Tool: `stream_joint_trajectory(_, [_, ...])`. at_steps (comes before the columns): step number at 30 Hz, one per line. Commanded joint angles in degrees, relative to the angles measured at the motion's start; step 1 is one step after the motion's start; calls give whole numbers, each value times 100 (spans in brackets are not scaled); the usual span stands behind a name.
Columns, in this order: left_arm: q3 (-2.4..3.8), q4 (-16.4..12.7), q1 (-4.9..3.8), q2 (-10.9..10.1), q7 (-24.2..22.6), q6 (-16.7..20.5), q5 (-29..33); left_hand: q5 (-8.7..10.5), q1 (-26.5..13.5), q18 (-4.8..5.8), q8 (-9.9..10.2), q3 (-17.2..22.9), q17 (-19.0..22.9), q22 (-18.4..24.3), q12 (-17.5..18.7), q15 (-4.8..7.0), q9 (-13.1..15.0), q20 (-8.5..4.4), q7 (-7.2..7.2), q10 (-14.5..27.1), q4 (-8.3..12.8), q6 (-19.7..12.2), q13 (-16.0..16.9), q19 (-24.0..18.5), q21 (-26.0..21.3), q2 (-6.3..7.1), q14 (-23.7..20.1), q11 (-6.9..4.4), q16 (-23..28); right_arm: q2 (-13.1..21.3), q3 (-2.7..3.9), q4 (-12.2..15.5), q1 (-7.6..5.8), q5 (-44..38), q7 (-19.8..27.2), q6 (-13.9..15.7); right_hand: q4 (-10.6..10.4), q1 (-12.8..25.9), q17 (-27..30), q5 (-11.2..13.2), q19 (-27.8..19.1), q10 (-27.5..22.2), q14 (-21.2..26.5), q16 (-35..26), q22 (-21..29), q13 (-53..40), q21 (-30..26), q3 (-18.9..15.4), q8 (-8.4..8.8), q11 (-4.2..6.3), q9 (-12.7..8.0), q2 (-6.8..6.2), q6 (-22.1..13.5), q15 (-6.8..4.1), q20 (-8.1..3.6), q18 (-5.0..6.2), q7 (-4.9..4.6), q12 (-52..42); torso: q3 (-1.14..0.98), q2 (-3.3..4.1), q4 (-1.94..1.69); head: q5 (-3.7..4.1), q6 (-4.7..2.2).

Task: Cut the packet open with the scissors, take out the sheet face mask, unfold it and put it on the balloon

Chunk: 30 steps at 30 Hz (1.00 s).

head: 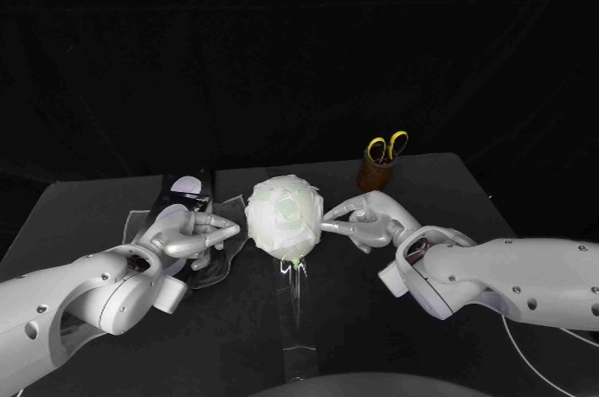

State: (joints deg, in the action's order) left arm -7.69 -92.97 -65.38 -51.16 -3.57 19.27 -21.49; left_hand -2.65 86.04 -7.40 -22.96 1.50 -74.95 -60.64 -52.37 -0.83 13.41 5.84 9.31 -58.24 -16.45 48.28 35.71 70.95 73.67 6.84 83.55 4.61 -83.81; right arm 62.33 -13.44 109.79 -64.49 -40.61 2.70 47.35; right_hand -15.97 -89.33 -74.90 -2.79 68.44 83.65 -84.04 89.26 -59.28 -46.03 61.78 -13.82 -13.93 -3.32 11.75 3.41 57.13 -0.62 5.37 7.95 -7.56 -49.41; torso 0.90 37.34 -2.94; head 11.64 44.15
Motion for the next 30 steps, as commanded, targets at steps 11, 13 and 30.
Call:
stream_joint_trajectory(11, [5, 0, 2, 46, 24, 53, -104, -10, 61, 124, -26, -63, -351, -82, -79, -4, -13, 40, 6, 51, -1, -51, 24, 43, 86, -6, 96, 8, -54, -202, 26, -151, 4, -174, -139, 331, -22, 108, -1461, 0, -50, 501, -580, 60, -59, -4164, 69, -111, 35, -16, 14, 36, -32, 52, 64, -66, -52, -3842, 5, -4, -2, -5, 20])
stream_joint_trajectory(13, [5, 1, 2, 50, 34, 55, -107, -10, 65, 129, -30, -75, -372, -106, -92, -6, -14, 42, 8, 51, -3, -51, 29, 54, 102, -11, 106, 10, -66, -225, 27, -167, 4, -200, -197, 362, -23, 112, -1478, 0, -47, 508, -585, 65, -71, -4177, 79, -115, 32, -15, 17, 42, -26, 52, 65, -67, -50, -3854, 7, -3, -3, -8, 19])
stream_joint_trajectory(30, [6, 20, 2, 120, 173, 88, -194, -10, 82, 150, -78, -166, -452, -238, -181, -9, -14, 49, 8, 41, -10, -18, 59, 114, 200, -41, 151, 11, -117, -481, 51, -301, 3, -408, -585, 714, 40, 47, -1510, -3, 80, 635, -596, 74, -378, -4397, 364, -184, -280, 138, 194, 190, 371, -58, 3, -98, 136, -4059, 1, -5, 2, -1, 32])
